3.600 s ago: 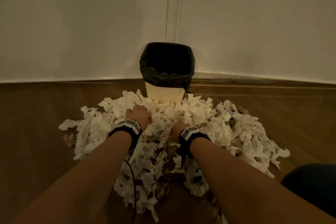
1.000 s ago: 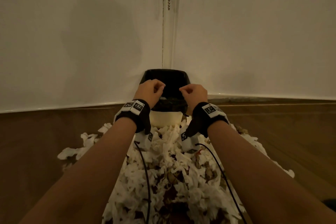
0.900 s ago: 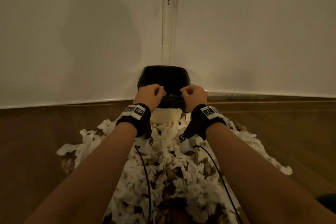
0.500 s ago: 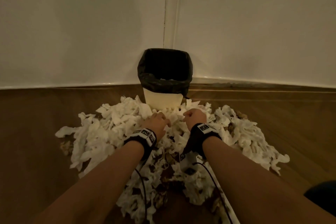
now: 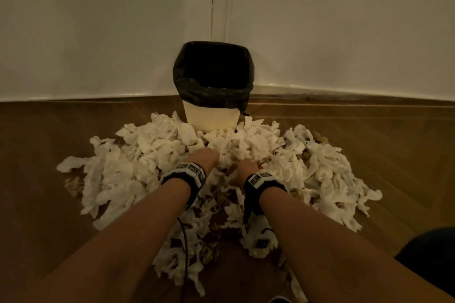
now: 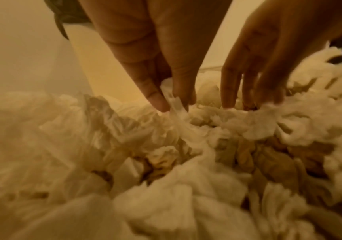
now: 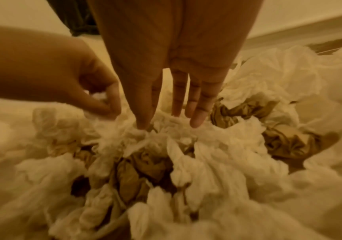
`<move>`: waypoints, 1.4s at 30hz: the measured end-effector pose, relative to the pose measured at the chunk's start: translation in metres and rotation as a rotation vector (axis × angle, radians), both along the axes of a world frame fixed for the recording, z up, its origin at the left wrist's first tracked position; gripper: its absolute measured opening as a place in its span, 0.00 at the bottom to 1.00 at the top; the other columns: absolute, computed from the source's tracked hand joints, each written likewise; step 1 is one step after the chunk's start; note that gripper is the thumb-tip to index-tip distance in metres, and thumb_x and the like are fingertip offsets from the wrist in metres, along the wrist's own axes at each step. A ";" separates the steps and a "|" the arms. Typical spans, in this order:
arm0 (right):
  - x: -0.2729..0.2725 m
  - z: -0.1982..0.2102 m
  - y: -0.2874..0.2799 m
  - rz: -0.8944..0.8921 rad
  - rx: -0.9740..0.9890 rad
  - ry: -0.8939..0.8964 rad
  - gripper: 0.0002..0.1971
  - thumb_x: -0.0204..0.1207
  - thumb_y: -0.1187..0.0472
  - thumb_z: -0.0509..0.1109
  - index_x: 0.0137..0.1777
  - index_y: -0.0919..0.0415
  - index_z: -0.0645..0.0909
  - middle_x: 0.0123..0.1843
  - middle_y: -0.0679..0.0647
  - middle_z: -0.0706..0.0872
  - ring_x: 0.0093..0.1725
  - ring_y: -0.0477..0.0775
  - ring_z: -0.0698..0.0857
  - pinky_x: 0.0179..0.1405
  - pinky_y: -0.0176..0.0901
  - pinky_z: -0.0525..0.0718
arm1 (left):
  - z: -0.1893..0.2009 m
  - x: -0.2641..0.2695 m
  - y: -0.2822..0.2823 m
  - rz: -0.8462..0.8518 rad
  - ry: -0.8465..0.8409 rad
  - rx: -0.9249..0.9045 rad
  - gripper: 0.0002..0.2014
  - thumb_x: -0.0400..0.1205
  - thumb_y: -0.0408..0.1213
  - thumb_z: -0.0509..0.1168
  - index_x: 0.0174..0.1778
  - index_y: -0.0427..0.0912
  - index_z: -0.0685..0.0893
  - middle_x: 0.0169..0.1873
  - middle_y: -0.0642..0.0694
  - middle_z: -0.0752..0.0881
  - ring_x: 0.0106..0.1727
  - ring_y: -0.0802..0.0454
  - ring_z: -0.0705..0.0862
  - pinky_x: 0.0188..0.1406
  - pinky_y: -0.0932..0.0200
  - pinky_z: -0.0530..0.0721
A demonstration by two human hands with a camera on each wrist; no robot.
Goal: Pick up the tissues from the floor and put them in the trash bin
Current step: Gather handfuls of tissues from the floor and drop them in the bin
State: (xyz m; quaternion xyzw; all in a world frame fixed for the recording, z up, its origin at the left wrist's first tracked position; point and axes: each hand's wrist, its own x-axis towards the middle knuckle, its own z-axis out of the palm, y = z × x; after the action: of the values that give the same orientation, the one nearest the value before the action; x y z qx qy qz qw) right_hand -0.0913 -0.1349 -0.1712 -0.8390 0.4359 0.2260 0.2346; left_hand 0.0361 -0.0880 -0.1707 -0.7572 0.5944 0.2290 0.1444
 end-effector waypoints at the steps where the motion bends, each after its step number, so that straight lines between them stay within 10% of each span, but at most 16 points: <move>1: 0.001 -0.004 0.003 0.028 0.000 0.028 0.22 0.79 0.51 0.66 0.71 0.55 0.75 0.74 0.61 0.70 0.72 0.64 0.71 0.72 0.52 0.73 | 0.000 0.002 -0.002 0.007 0.031 -0.038 0.14 0.84 0.33 0.54 0.65 0.38 0.73 0.61 0.36 0.79 0.60 0.39 0.80 0.53 0.52 0.76; 5: 0.001 -0.021 0.018 0.035 0.126 0.090 0.28 0.80 0.49 0.65 0.79 0.52 0.64 0.82 0.59 0.50 0.79 0.70 0.55 0.78 0.60 0.63 | 0.003 0.008 -0.003 0.012 0.075 -0.115 0.21 0.83 0.30 0.56 0.72 0.45 0.70 0.67 0.36 0.72 0.63 0.36 0.77 0.62 0.48 0.75; 16: -0.004 0.018 0.003 -0.125 0.056 -0.068 0.15 0.79 0.58 0.67 0.60 0.66 0.84 0.61 0.62 0.85 0.60 0.60 0.83 0.59 0.45 0.82 | 0.043 0.008 0.004 0.147 0.115 -0.141 0.21 0.85 0.26 0.53 0.75 0.38 0.69 0.75 0.36 0.64 0.74 0.39 0.69 0.73 0.52 0.68; 24: -0.018 0.099 -0.006 -0.368 0.029 -0.496 0.19 0.75 0.63 0.70 0.67 0.60 0.80 0.65 0.59 0.83 0.64 0.60 0.82 0.64 0.46 0.80 | 0.123 0.003 0.019 0.189 0.092 -0.297 0.22 0.85 0.29 0.51 0.77 0.38 0.64 0.68 0.32 0.75 0.64 0.38 0.80 0.60 0.50 0.78; 33: -0.016 0.224 -0.008 -0.422 -0.046 -0.946 0.10 0.74 0.61 0.72 0.53 0.61 0.89 0.42 0.56 0.88 0.40 0.50 0.84 0.32 0.29 0.80 | 0.244 0.011 0.031 0.185 0.035 -0.602 0.14 0.82 0.31 0.59 0.61 0.43 0.83 0.66 0.40 0.79 0.64 0.43 0.79 0.59 0.56 0.76; 36: -0.021 0.258 -0.013 -0.443 -0.045 -1.077 0.07 0.73 0.64 0.74 0.49 0.64 0.89 0.42 0.61 0.89 0.45 0.57 0.87 0.50 0.45 0.87 | 0.271 0.015 0.038 0.214 0.010 -0.775 0.07 0.82 0.33 0.60 0.47 0.48 0.83 0.69 0.43 0.73 0.64 0.44 0.77 0.55 0.63 0.72; 42: -0.029 0.280 -0.022 -0.497 -0.111 -1.202 0.03 0.71 0.66 0.74 0.38 0.59 0.86 0.34 0.57 0.86 0.39 0.56 0.86 0.50 0.49 0.88 | 0.301 0.016 0.038 0.247 0.025 -0.814 0.13 0.83 0.36 0.59 0.60 0.41 0.83 0.55 0.40 0.84 0.56 0.44 0.82 0.51 0.57 0.77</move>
State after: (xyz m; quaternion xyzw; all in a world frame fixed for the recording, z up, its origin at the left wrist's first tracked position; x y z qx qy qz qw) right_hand -0.1200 -0.1566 0.1088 -0.7040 0.4208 -0.3666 0.4392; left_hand 0.0516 -0.0502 0.1304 -0.8150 0.5430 0.0003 -0.2023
